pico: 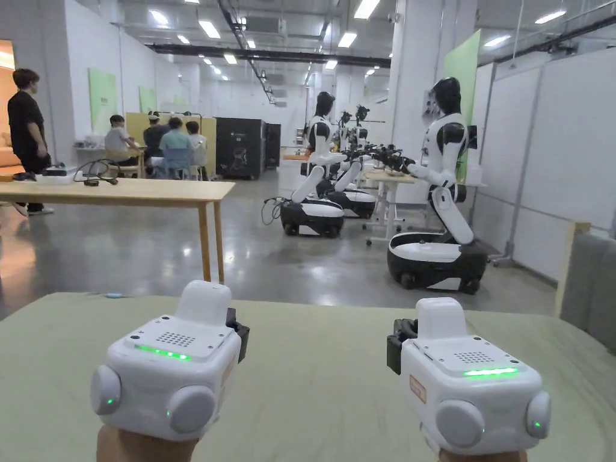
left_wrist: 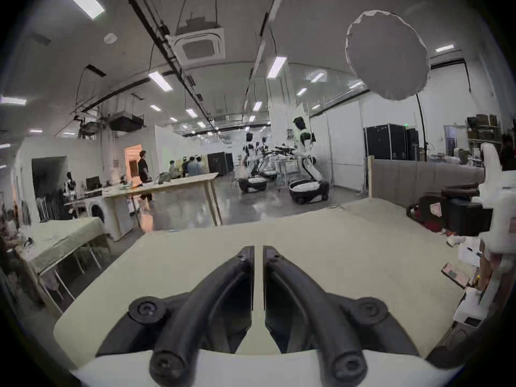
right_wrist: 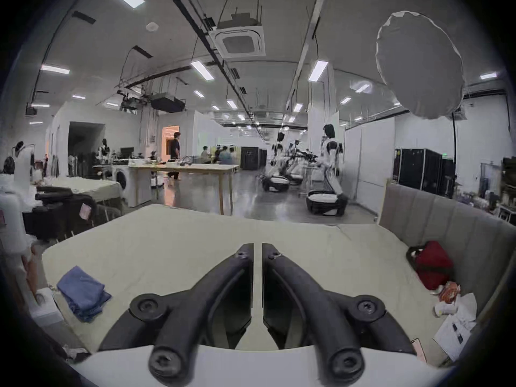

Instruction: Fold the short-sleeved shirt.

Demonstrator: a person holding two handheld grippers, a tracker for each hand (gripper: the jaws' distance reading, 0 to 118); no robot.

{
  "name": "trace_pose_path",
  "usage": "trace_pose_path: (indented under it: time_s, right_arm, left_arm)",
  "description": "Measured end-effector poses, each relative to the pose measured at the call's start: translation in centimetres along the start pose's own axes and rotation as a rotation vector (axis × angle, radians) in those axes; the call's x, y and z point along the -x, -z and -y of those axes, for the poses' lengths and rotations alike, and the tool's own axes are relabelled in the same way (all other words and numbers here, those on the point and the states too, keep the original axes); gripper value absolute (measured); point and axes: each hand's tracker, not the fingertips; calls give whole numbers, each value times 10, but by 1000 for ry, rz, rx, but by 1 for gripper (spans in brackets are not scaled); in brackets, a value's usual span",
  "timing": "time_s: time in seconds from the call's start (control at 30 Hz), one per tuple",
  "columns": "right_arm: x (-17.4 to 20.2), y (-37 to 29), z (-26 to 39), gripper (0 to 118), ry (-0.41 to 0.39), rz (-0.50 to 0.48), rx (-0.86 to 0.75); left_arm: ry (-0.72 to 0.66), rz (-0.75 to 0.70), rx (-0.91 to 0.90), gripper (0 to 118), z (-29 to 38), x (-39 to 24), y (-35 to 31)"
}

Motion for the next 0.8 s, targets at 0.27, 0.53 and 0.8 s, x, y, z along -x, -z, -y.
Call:
trace_pose_path:
  time_s: [0.27,0.53,0.8]
  right_arm:
    - [1,0,1,41,35,-37,13]
    - [12,-7,-5,118,15,-56,-5]
    - [17,-16,-14,118,72,-91,-9]
  left_arm:
    - [-14,-1,3,65,0,-1,-3]
    - [-34,-12,-7,118,3,4,-5]
    - [-51,-16,-15,118,6,8,-9]
